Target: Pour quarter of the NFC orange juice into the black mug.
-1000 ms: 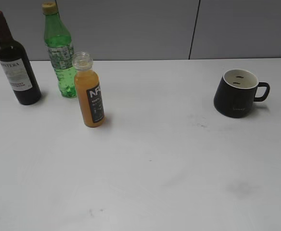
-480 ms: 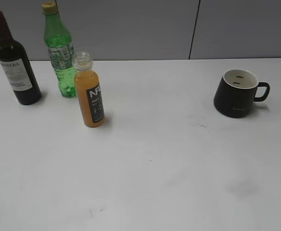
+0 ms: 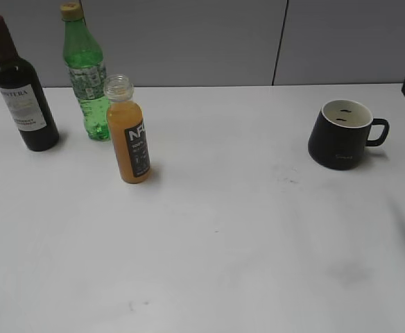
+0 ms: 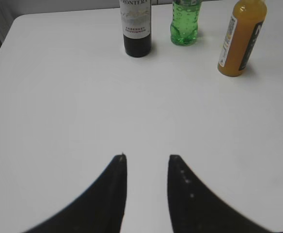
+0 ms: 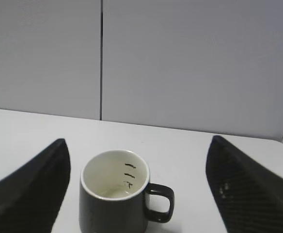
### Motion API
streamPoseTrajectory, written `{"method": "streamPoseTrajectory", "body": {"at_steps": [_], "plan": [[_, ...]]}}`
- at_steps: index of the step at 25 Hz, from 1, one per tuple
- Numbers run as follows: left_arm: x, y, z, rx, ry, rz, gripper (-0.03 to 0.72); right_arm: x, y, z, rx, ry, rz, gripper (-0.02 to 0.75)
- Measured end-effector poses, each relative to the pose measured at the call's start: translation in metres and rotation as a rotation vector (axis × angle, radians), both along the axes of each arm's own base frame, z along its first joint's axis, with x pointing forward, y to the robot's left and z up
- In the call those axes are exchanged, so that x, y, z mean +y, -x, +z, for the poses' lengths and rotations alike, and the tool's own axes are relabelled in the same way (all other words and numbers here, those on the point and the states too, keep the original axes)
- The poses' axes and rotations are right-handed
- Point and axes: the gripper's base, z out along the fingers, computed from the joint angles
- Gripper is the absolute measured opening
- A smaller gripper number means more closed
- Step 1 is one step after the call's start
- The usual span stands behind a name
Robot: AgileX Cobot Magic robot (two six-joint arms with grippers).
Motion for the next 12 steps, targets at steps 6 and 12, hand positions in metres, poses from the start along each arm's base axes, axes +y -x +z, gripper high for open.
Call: {"method": "streamPoseTrajectory", "body": {"at_steps": [6, 12], "plan": [[0.000, 0.000, 0.000, 0.000, 0.000, 0.000, 0.232, -0.005, -0.018, -0.021, -0.053, 0.033, -0.060, 0.666], [0.000, 0.000, 0.000, 0.000, 0.000, 0.000, 0.232, -0.007, -0.031, -0.057, -0.008, 0.058, -0.090, 0.652]]}}
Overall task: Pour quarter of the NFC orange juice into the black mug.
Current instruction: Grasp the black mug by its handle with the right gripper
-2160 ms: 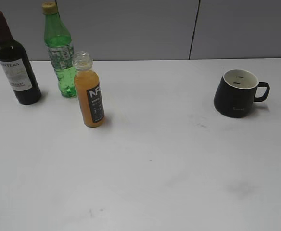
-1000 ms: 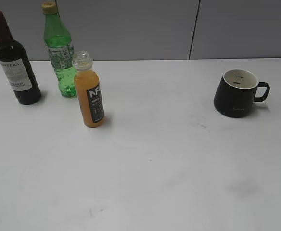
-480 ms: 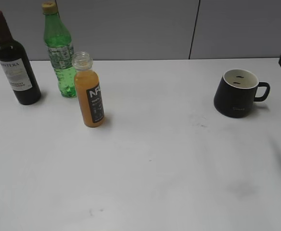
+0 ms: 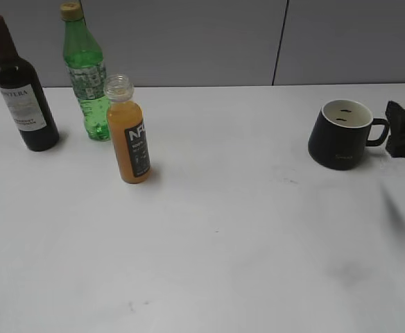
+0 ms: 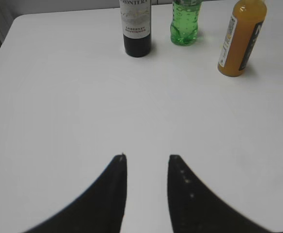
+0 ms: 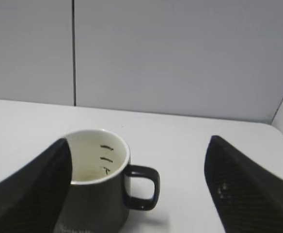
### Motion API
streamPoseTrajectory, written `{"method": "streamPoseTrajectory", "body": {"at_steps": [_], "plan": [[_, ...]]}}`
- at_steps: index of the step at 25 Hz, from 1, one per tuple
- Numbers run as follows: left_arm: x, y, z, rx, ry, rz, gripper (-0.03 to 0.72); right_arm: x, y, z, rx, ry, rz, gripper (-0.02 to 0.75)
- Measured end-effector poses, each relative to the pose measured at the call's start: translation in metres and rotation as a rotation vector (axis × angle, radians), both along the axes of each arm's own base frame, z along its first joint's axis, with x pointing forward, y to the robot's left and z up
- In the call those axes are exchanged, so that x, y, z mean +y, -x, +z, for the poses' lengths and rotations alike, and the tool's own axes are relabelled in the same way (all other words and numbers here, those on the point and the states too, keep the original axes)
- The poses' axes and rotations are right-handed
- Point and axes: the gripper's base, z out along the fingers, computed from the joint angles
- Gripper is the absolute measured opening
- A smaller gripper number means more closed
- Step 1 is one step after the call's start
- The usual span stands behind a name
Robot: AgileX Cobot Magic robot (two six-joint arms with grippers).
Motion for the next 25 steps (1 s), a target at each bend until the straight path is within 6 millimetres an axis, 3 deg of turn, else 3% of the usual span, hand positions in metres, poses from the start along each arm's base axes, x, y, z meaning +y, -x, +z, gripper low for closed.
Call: {"method": "streamPoseTrajectory", "body": {"at_steps": [12, 25], "plan": [[0.000, 0.000, 0.000, 0.000, 0.000, 0.000, 0.232, -0.022, -0.009, -0.072, 0.243, -0.025, -0.112, 0.636], [0.000, 0.000, 0.000, 0.000, 0.000, 0.000, 0.232, -0.025, -0.032, -0.071, 0.193, -0.032, -0.115, 0.632]]}}
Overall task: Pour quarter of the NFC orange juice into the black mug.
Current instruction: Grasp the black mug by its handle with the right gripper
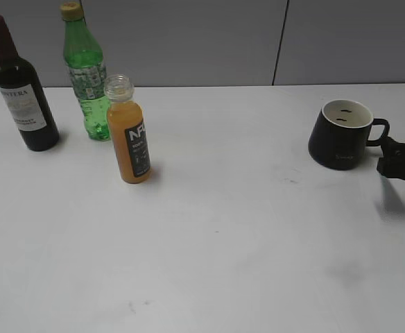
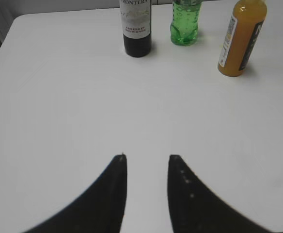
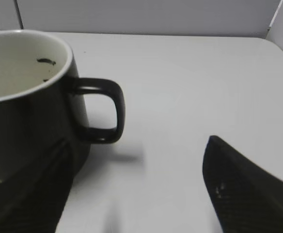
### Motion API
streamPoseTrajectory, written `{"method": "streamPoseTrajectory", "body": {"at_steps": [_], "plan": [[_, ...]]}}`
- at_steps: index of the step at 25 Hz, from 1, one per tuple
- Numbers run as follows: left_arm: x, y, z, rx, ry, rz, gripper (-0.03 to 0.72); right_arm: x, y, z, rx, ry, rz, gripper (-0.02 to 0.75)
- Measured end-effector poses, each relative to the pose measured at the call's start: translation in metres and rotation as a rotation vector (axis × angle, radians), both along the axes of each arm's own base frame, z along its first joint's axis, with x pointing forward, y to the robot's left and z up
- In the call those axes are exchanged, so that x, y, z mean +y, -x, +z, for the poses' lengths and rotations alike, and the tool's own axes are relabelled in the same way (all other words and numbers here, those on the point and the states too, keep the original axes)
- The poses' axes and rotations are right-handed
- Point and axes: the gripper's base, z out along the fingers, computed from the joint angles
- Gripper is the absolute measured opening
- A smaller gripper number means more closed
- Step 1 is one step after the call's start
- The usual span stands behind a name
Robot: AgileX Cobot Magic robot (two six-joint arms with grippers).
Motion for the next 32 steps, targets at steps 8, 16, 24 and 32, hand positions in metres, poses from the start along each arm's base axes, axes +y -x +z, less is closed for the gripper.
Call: {"method": "streamPoseTrajectory", "body": {"at_steps": [8, 16, 24, 32], "plan": [[0.000, 0.000, 0.000, 0.000, 0.000, 0.000, 0.232, -0.009, -0.023, -0.012, -0.012, 0.004, -0.008, 0.629], [0.000, 0.000, 0.000, 0.000, 0.000, 0.000, 0.232, -0.010, -0.044, -0.019, -0.037, 0.011, 0.026, 0.616], [0.000, 0.000, 0.000, 0.000, 0.000, 0.000, 0.232, -0.011, -0.068, -0.029, -0.067, 0.017, 0.048, 0.613], [0.000, 0.000, 0.000, 0.000, 0.000, 0.000, 0.232, -0.010, -0.082, -0.038, -0.080, 0.011, 0.078, 0.563]]}}
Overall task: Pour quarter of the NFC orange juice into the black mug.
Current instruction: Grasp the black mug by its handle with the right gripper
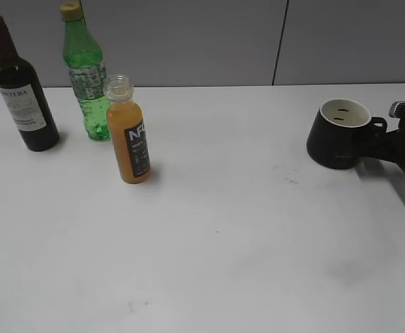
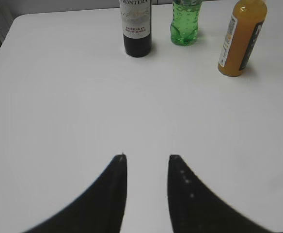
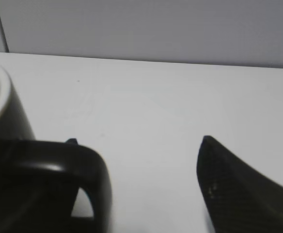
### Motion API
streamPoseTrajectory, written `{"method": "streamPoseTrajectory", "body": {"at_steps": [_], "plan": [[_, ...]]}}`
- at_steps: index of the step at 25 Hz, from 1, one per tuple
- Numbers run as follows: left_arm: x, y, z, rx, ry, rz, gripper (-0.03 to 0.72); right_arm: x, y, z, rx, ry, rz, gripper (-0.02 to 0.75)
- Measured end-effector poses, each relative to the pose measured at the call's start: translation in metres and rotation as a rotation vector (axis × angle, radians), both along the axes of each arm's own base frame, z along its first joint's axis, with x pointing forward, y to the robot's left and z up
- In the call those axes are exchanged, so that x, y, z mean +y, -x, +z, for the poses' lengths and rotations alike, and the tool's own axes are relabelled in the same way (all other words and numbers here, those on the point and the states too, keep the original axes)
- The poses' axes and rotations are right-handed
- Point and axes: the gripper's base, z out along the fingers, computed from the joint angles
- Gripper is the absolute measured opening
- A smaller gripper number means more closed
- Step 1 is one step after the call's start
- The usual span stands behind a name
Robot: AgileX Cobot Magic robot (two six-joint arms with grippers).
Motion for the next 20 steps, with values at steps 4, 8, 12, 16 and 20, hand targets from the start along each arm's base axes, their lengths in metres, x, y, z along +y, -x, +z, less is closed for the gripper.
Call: {"method": "streamPoseTrajectory", "body": {"at_steps": [4, 8, 12, 16, 20], "plan": [[0.0000, 0.0000, 0.0000, 0.000, 0.000, 0.000, 0.232, 0.0036, 0.0001, -0.0029, 0.007, 0.006, 0.041, 0.424], [0.0000, 0.0000, 0.0000, 0.000, 0.000, 0.000, 0.232, 0.0071, 0.0000, -0.0029, 0.008, 0.016, 0.082, 0.068], [0.0000, 0.0000, 0.0000, 0.000, 0.000, 0.000, 0.232, 0.0076, -0.0005, -0.0014, -0.008, 0.011, 0.087, 0.038], [0.0000, 0.0000, 0.0000, 0.000, 0.000, 0.000, 0.232, 0.0076, -0.0005, -0.0014, -0.008, 0.009, 0.087, 0.038], [0.0000, 0.0000, 0.0000, 0.000, 0.000, 0.000, 0.232, 0.0076, -0.0007, -0.0014, -0.008, 0.004, 0.086, 0.038]]}}
